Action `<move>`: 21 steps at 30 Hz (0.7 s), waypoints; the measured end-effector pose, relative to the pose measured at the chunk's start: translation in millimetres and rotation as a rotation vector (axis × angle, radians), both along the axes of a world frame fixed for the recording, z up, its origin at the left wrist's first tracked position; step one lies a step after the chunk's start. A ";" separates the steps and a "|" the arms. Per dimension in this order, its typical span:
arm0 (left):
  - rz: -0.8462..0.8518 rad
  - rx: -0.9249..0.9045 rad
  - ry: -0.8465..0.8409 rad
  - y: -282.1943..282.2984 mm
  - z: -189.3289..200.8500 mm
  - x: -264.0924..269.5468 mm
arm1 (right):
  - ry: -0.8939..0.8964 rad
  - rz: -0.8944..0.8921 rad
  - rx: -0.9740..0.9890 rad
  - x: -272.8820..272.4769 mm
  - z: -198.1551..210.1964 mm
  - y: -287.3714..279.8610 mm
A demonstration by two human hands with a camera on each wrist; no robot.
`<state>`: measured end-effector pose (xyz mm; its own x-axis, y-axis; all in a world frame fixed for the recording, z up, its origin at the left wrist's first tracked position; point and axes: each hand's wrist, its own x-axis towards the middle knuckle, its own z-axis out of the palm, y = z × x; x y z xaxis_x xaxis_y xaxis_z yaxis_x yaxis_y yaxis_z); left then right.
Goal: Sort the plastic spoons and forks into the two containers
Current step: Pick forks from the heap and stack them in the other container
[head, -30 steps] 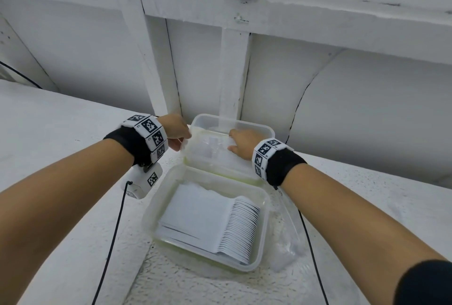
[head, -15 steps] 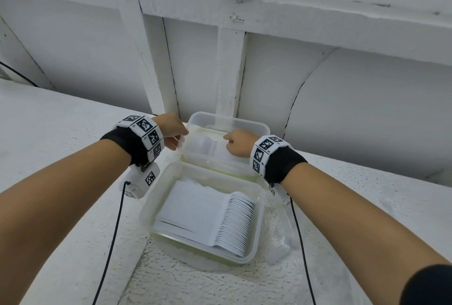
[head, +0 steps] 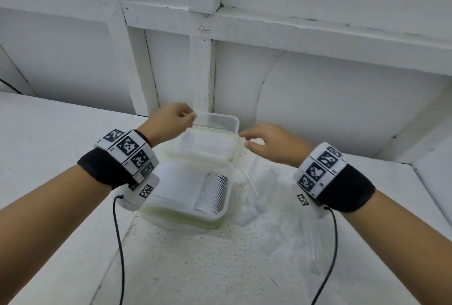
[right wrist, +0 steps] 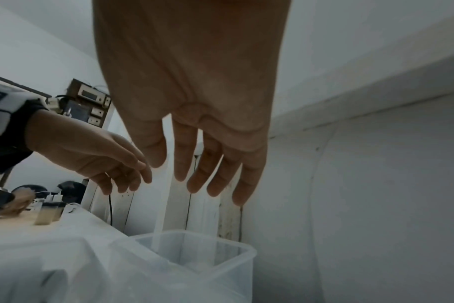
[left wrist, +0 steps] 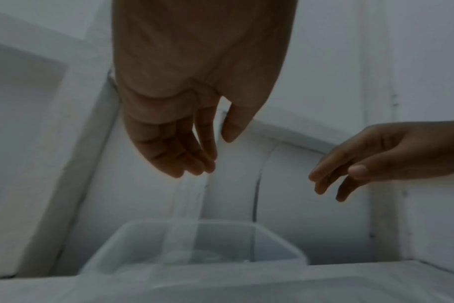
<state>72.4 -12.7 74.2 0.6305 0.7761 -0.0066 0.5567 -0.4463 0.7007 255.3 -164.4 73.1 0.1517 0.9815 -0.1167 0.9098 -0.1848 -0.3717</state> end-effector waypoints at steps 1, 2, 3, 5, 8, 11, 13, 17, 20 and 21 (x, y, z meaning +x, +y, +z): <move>-0.044 -0.016 -0.041 -17.8 4.4 1.8 | -0.003 -0.014 -0.008 0.7 1.2 -17.4; -0.088 -0.030 -0.077 -36.3 8.1 3.8 | -0.005 -0.030 -0.015 1.5 1.1 -34.3; -0.132 -0.043 -0.103 -54.3 10.4 6.3 | -0.007 -0.044 -0.021 2.2 -0.1 -50.1; -0.221 -0.065 -0.118 -89.9 9.7 13.7 | -0.013 -0.071 -0.041 3.2 -5.7 -77.2; -0.326 -0.068 -0.046 -135.2 -7.4 31.2 | -0.018 -0.135 -0.078 4.4 -17.8 -106.8; -0.384 -0.037 0.182 -160.4 -40.8 56.8 | 0.027 -0.216 -0.090 4.6 -28.6 -127.2; -0.429 0.001 0.393 -170.3 -59.6 73.8 | 0.074 -0.265 -0.087 4.3 -35.0 -138.1; -0.382 0.153 0.708 -183.1 -72.6 92.2 | 0.135 -0.318 -0.084 1.4 -43.5 -159.3; -0.405 0.215 0.724 -177.5 -84.7 93.1 | 0.166 -0.337 -0.076 -0.4 -47.7 -176.0; -0.432 0.239 0.722 -176.3 -84.9 91.8 | 0.179 -0.344 -0.080 -0.9 -49.0 -181.2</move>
<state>164.3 -188.9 -10.7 0.7741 0.5017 -0.3860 0.5766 -0.8106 0.1027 254.4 -345.5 24.1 0.4403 0.8639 -0.2447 0.7119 -0.5020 -0.4911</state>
